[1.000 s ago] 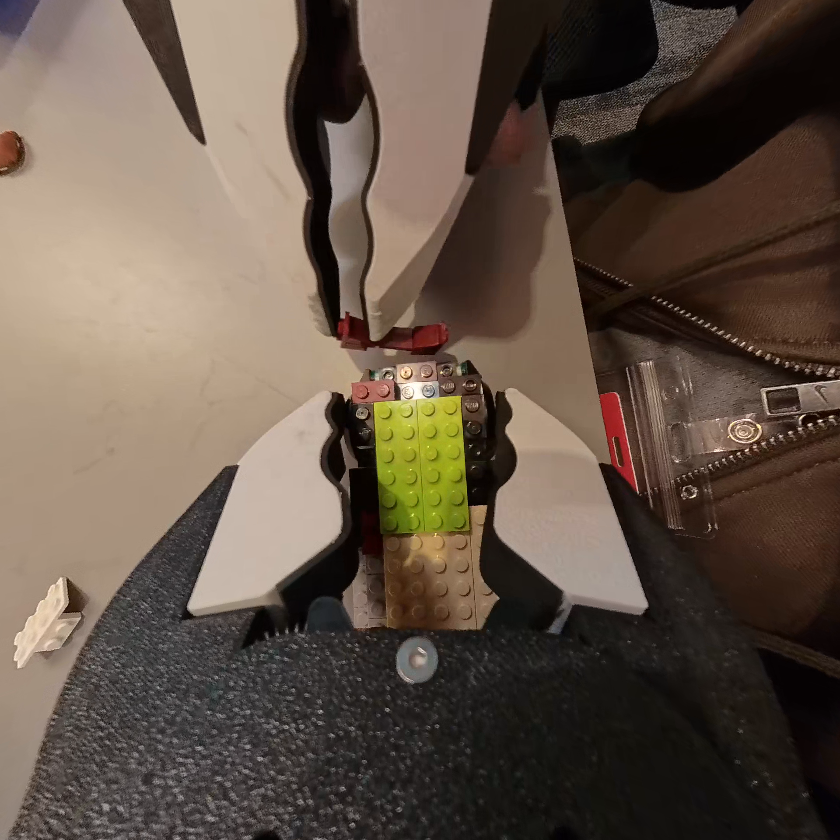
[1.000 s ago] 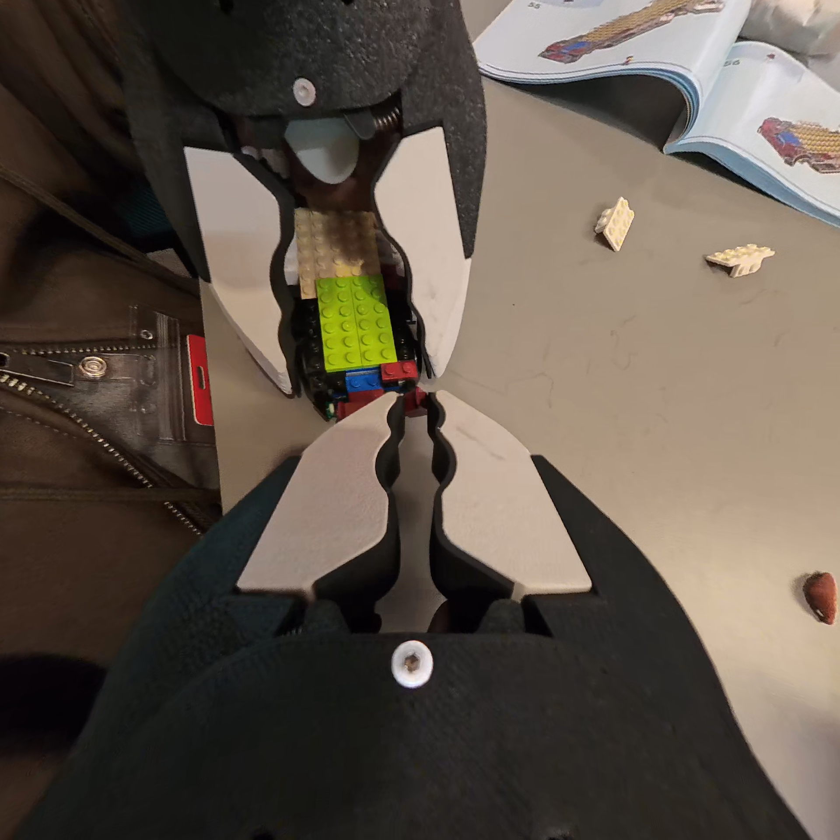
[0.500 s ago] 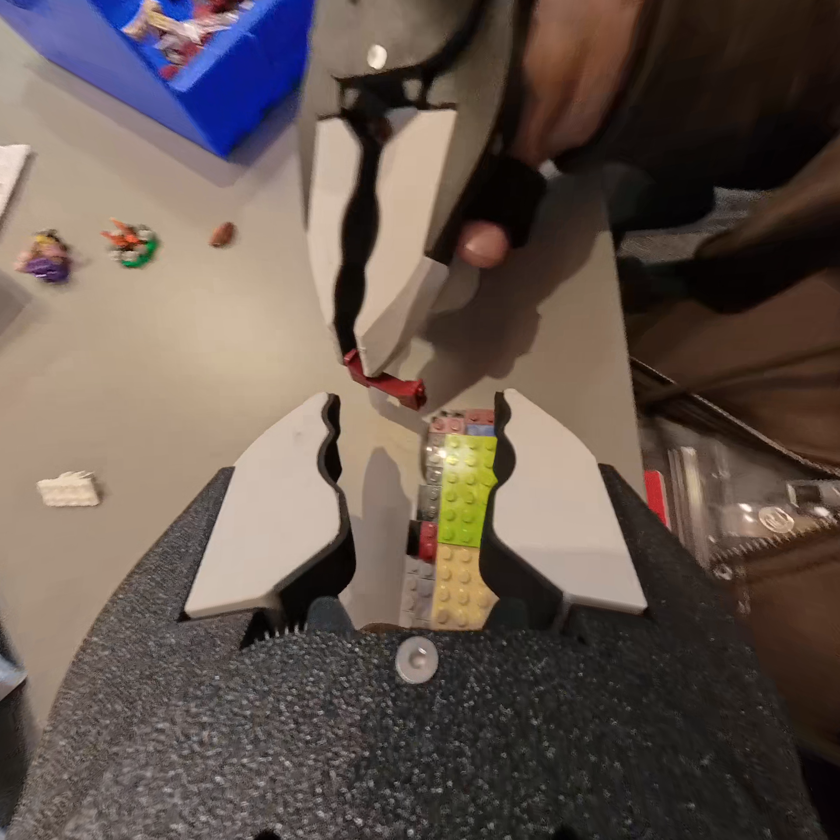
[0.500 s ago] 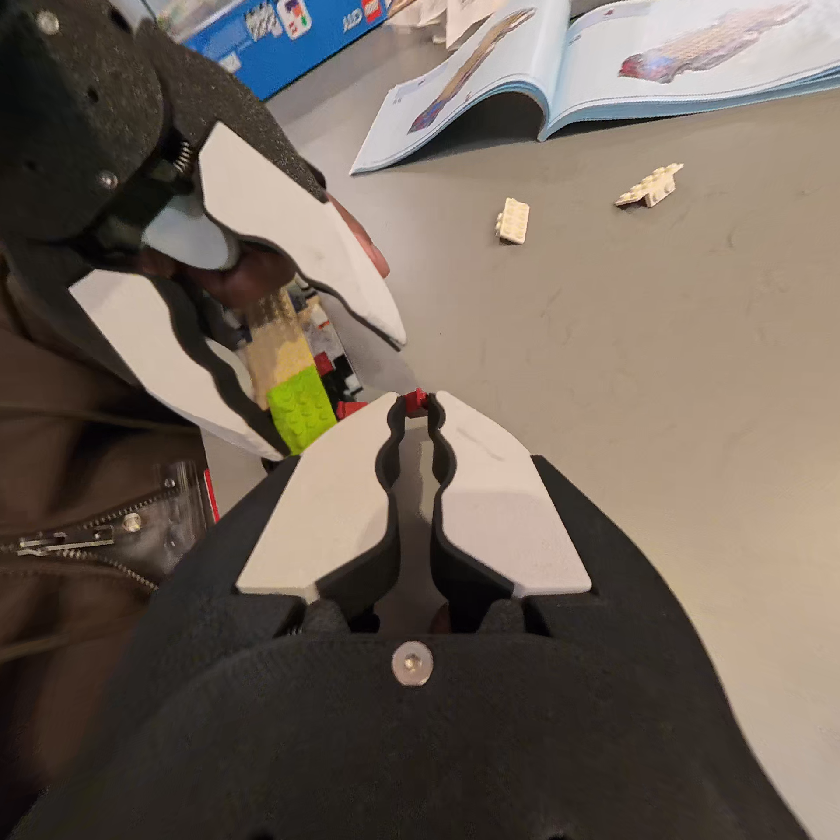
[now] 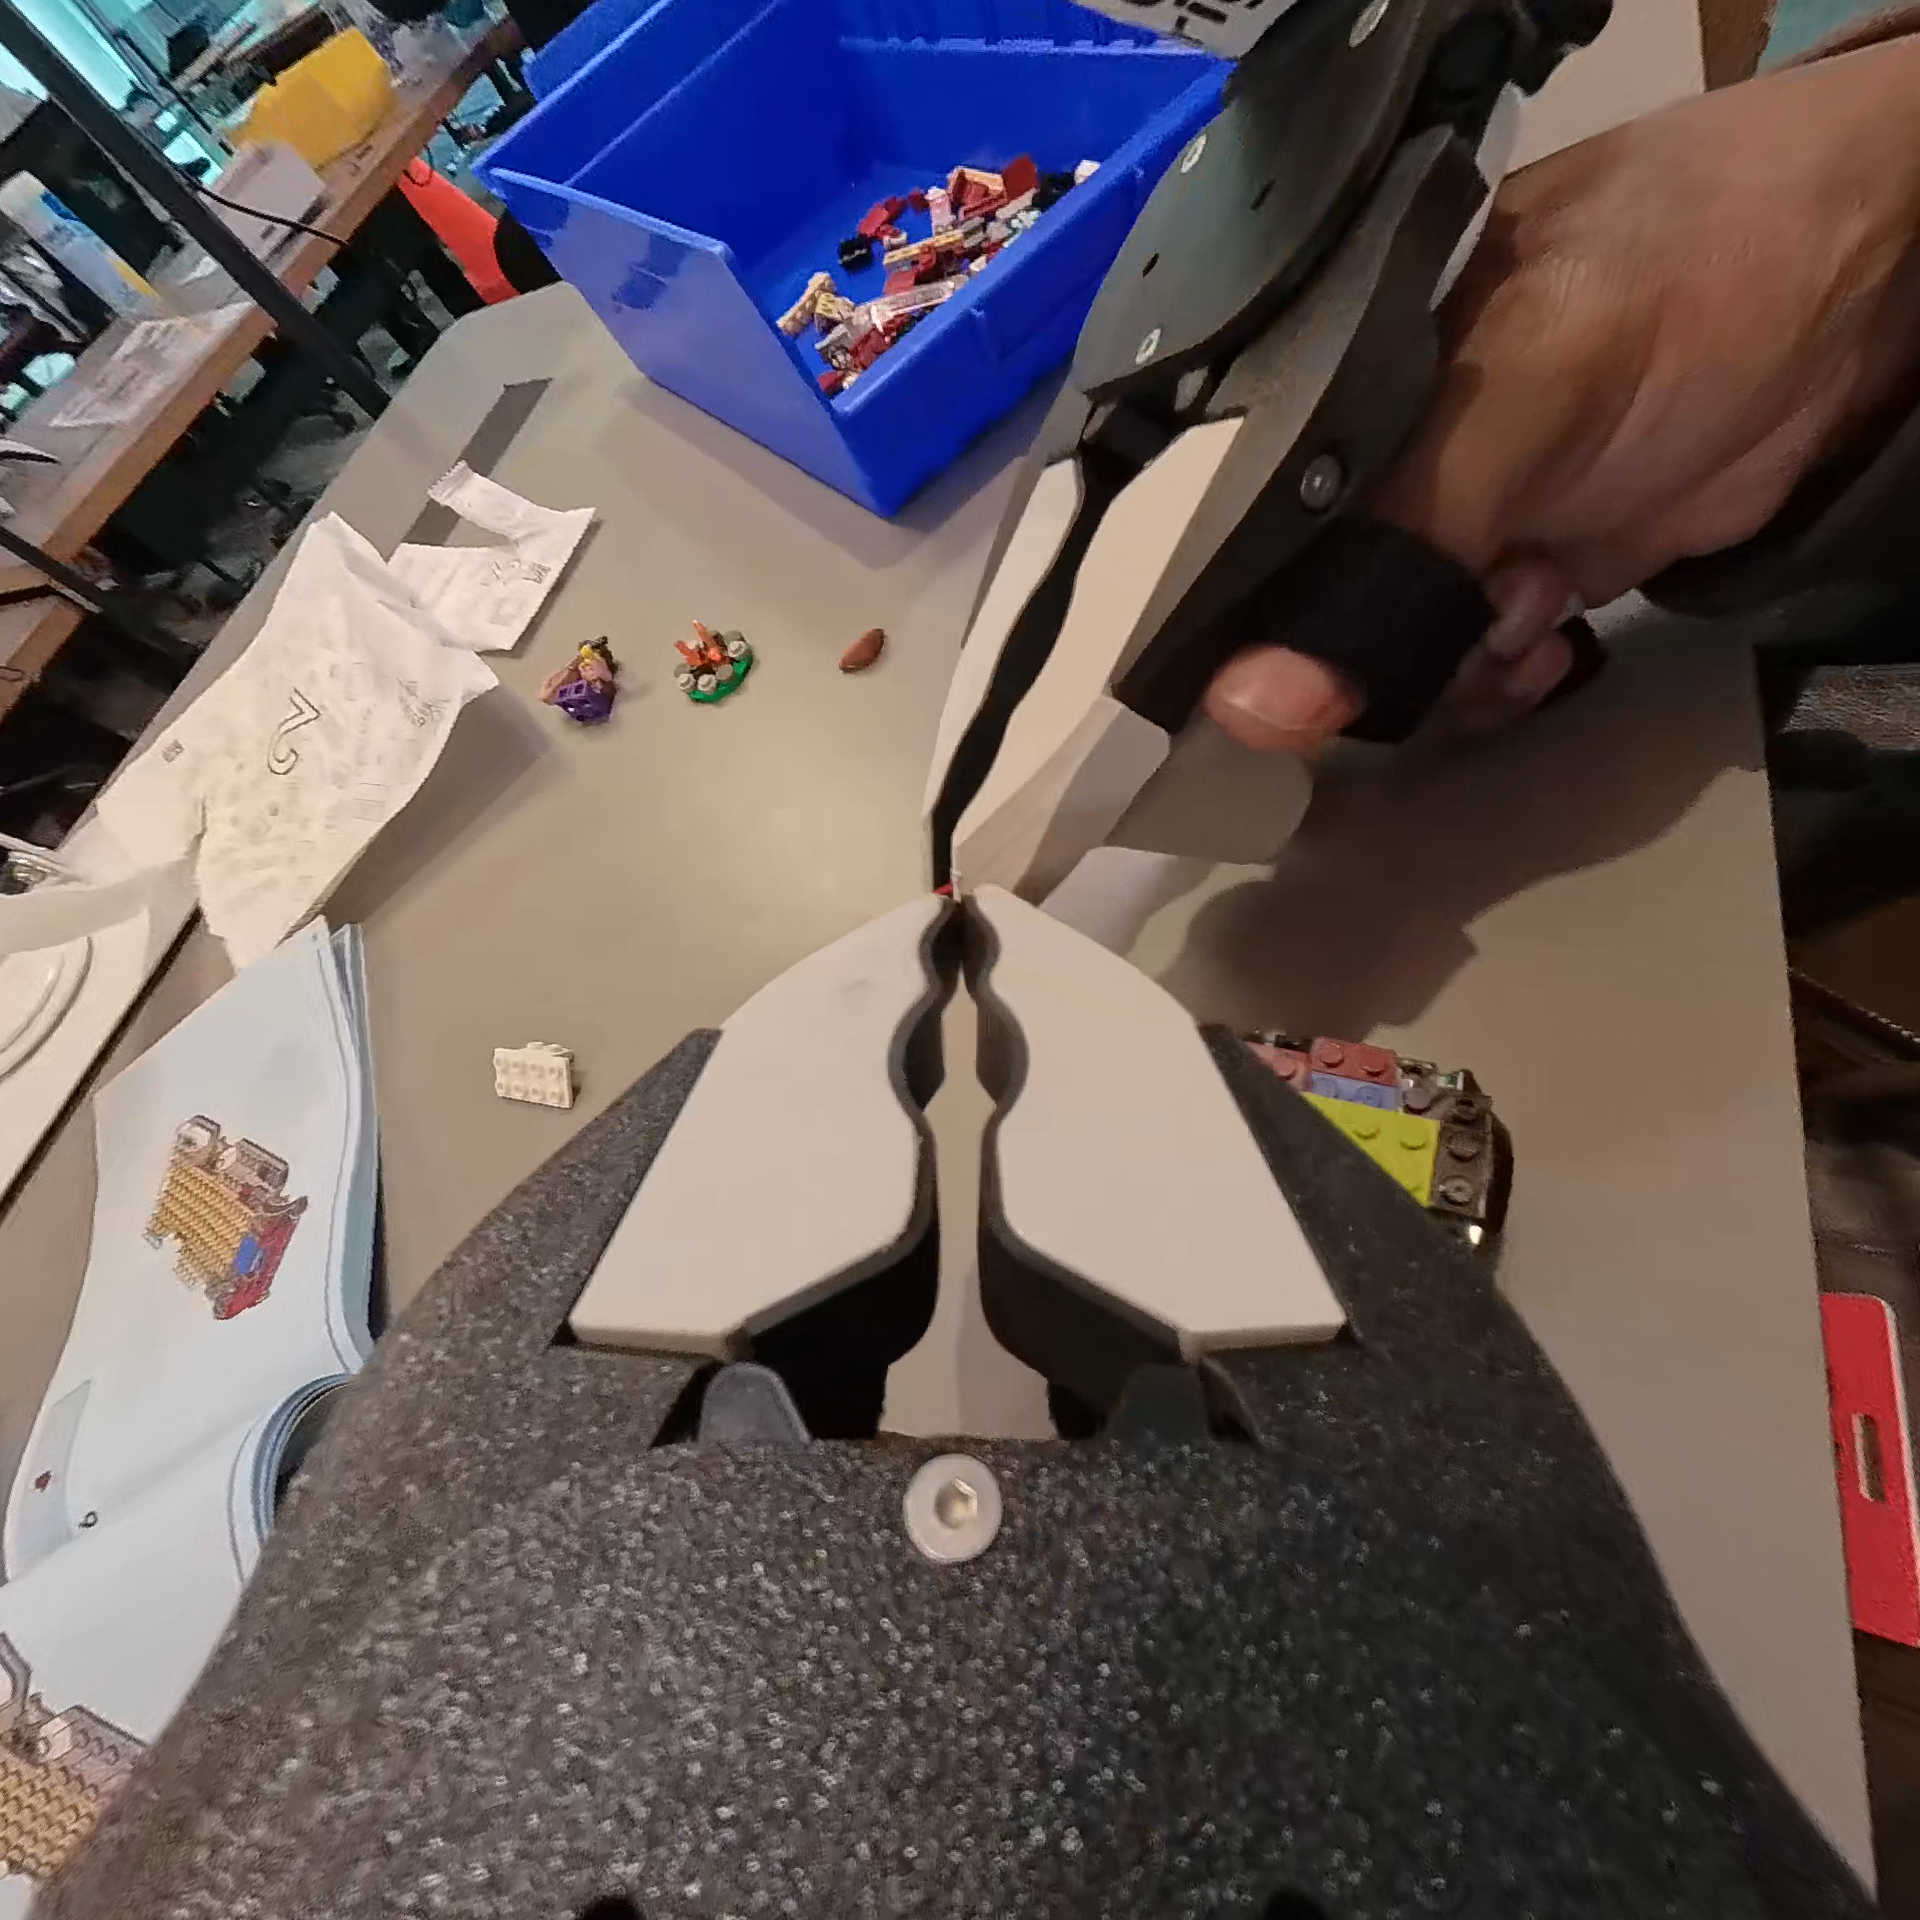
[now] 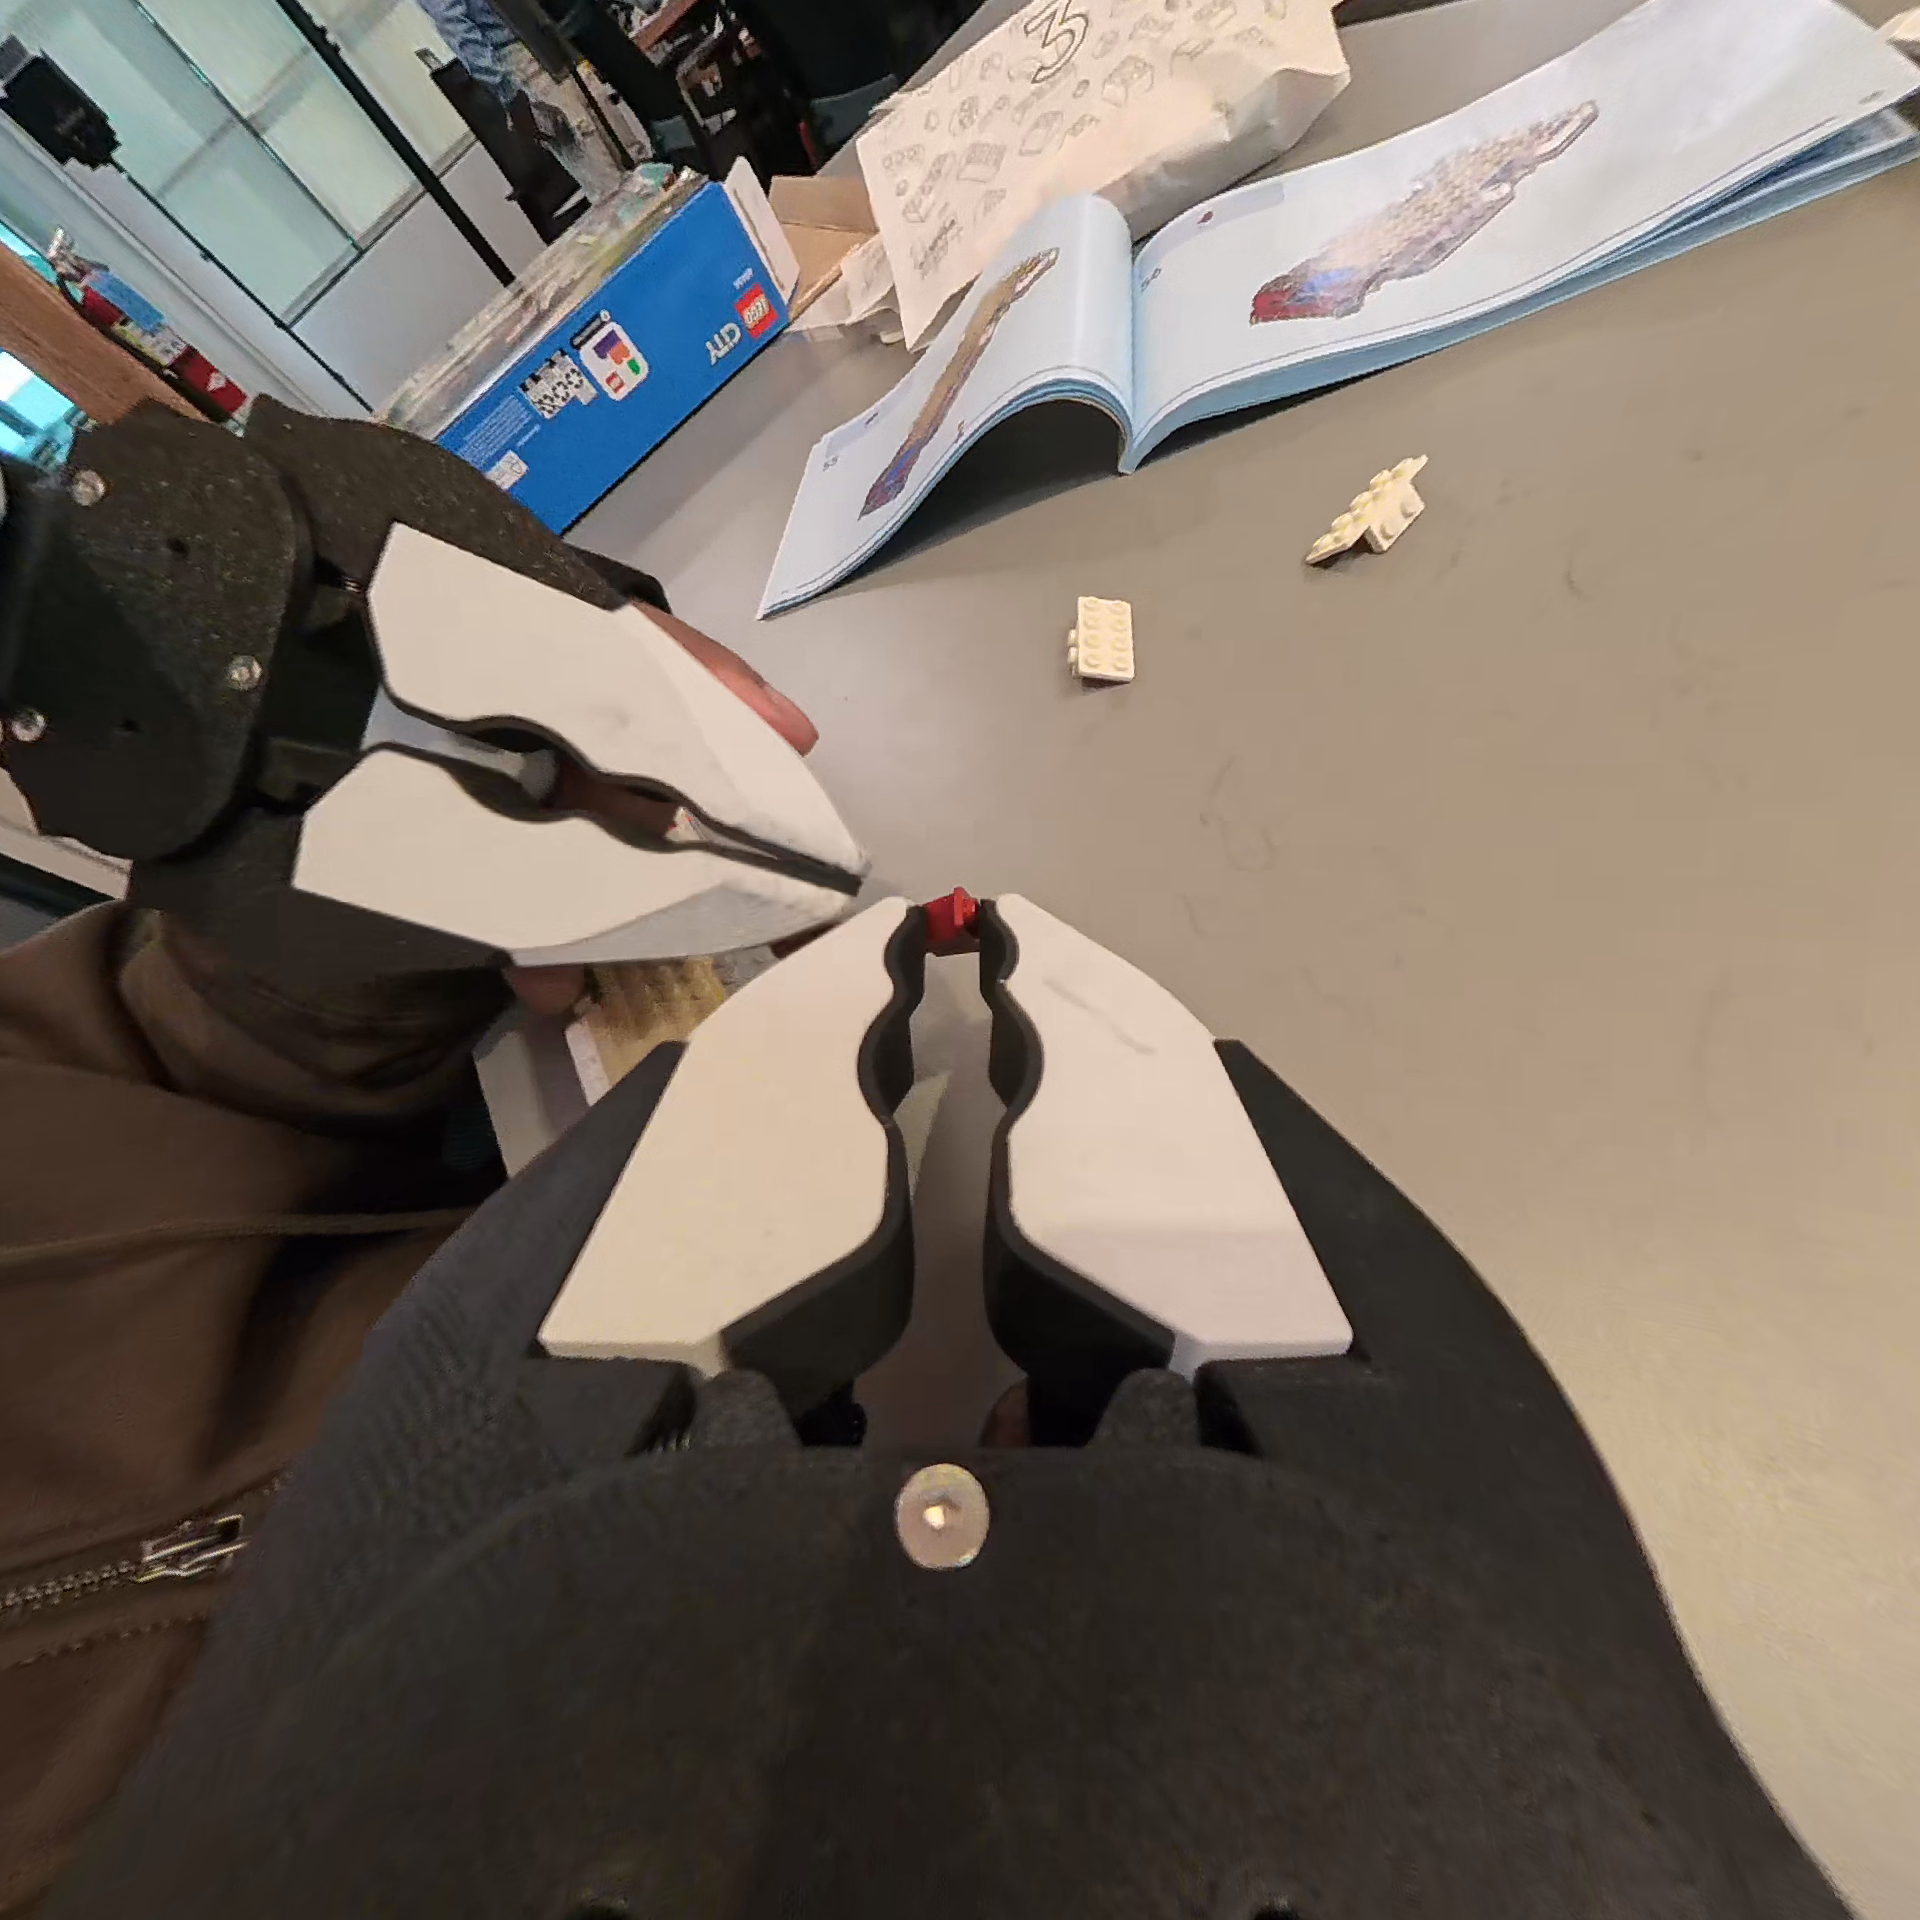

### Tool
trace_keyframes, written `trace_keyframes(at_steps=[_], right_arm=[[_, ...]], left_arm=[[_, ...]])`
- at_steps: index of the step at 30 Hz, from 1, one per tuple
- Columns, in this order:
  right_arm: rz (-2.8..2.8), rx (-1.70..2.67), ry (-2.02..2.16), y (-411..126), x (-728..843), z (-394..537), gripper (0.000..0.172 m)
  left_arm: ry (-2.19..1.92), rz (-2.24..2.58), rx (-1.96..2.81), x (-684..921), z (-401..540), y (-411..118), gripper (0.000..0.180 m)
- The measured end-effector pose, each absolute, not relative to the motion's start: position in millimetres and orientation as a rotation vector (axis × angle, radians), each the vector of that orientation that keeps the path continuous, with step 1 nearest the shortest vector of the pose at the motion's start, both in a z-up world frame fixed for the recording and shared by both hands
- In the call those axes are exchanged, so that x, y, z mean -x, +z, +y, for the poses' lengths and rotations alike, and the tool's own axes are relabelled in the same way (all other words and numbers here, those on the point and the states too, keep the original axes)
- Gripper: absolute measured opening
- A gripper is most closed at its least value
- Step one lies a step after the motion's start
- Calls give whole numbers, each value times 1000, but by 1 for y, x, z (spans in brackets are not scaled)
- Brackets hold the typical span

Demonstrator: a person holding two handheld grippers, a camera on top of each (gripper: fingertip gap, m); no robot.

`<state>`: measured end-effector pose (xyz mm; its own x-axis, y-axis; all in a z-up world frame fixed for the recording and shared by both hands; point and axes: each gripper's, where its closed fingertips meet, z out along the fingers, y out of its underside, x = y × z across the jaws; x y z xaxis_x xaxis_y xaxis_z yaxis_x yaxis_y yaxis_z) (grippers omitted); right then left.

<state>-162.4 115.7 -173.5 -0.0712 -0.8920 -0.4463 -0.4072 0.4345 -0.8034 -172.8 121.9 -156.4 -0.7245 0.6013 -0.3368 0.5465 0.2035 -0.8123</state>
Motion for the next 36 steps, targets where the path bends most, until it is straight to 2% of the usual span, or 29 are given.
trace_keyframes(at_steps=[5,7,8,11,16,20,24,25,27,30,33,36], right_arm=[[1691,1087,-571,-178,156,115,10],[1694,1030,-544,-179,155,112,10],[1693,1000,-532,-179,155,110,10],[1693,931,-509,-177,156,104,10],[1679,842,-436,-176,154,105,10],[1666,801,-399,-174,151,107,10],[1703,841,-383,-177,149,107,12],[1723,888,-378,-178,150,107,14],[1779,1021,-411,-179,152,101,30],[1892,1331,-524,-176,158,78,33],[2056,1922,-767,-166,174,29,31],[2107,2789,-1112,-121,199,-22,29]], left_arm=[[1611,-2423,1166,169,119,-158,2],[1638,-2416,1157,168,119,-155,10],[1630,-2400,1151,169,120,-155,20],[1622,-2379,1130,169,120,-154,29],[1628,-2415,1187,169,119,-158,29],[1635,-2456,1167,164,116,-160,10],[1555,-2473,1053,160,115,-162,8],[1521,-2494,1004,157,114,-164,7],[1489,-2519,912,148,111,-166,7],[1492,-2541,752,133,107,-163,7],[1535,-2560,617,112,104,-156,7],[1590,-2570,545,93,104,-150,7]])
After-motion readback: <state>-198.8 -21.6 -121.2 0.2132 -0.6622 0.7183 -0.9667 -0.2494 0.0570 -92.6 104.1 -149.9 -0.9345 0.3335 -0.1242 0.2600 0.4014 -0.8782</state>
